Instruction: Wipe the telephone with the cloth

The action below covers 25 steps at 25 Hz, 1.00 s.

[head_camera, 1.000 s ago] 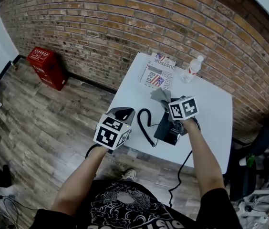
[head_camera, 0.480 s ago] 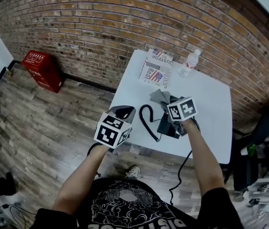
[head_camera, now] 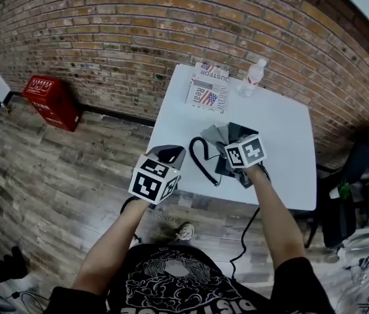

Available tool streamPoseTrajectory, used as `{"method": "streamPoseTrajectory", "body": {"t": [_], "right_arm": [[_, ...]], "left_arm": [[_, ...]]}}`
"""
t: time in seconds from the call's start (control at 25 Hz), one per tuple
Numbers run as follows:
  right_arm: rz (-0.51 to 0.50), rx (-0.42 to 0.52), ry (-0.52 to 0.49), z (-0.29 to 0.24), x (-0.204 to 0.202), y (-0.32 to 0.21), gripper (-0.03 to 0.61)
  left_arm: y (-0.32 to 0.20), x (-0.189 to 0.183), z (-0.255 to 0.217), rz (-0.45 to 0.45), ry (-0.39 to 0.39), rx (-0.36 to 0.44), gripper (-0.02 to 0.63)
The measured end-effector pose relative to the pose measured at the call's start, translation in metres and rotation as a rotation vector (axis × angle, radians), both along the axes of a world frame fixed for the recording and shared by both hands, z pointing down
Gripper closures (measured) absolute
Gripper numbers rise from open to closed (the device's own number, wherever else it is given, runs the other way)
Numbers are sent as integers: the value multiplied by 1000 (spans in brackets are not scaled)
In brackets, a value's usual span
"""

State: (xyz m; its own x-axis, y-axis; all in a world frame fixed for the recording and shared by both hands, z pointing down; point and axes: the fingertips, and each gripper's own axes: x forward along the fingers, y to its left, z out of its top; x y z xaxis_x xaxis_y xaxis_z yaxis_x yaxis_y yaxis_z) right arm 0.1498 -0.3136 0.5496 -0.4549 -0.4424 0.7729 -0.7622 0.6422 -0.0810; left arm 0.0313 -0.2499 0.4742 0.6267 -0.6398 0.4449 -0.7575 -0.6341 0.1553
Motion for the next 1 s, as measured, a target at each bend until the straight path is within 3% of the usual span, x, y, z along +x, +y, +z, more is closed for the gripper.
{"method": "streamPoseTrajectory", "body": {"t": [1.0], "right_arm": [[106,-58,-19,35,-14,73,568]], "left_arm": [[25,-8,0,87,22,-9,607]]}}
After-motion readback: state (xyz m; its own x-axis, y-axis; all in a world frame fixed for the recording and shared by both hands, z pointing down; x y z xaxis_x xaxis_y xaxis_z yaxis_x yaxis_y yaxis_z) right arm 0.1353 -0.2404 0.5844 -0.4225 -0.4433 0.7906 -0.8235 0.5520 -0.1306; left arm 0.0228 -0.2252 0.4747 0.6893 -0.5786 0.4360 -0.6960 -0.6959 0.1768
